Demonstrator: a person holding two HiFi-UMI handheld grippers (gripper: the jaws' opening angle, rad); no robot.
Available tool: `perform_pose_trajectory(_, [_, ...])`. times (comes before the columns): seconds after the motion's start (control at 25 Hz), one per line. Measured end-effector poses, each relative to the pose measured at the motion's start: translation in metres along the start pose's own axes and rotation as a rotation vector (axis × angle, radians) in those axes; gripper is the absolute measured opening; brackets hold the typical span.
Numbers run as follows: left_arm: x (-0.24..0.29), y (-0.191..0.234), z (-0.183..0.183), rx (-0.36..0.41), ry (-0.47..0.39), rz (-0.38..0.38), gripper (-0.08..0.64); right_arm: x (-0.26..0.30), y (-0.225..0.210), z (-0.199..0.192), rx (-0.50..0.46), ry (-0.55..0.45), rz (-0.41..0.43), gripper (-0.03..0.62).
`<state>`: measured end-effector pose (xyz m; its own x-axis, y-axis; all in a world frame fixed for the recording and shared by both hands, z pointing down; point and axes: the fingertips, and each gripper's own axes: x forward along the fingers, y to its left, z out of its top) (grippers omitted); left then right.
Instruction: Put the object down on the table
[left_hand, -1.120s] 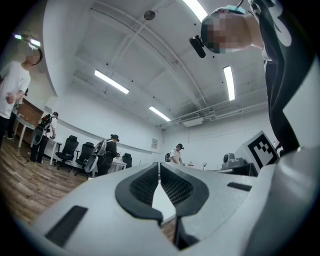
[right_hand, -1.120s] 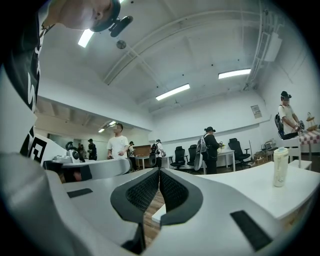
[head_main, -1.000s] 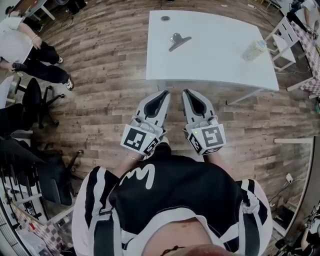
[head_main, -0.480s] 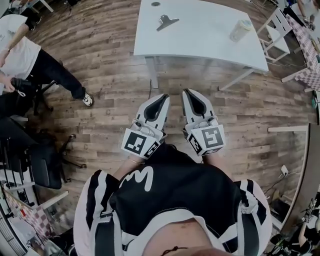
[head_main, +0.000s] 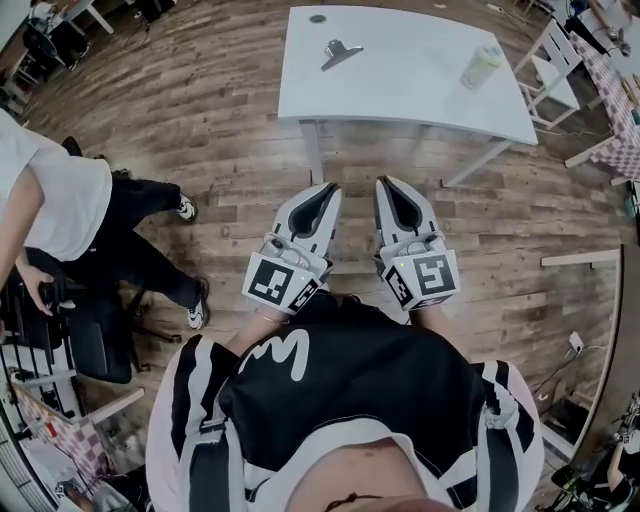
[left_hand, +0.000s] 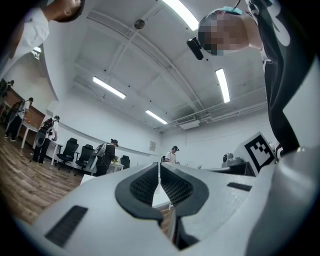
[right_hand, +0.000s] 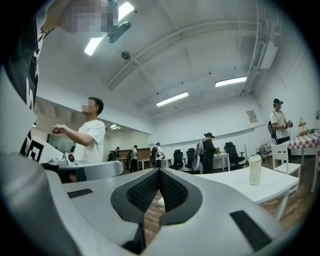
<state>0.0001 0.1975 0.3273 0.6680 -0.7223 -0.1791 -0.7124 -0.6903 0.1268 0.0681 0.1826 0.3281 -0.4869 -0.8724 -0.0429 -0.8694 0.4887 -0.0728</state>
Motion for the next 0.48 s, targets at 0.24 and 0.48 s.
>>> perform_pose_trajectory(0.24, [-0.002, 0.018, -0.002, -0.019, 0.012, 0.006, 0.015, 0.018, 0.007, 0.000, -0.001, 0.010, -0.002, 0.017])
perform_pose_trajectory(0.48, [-0.003, 0.026, -0.004, -0.035, 0.013, -0.001, 0.015, 0.028, 0.012, -0.005, -0.007, 0.021, 0.004, 0.017])
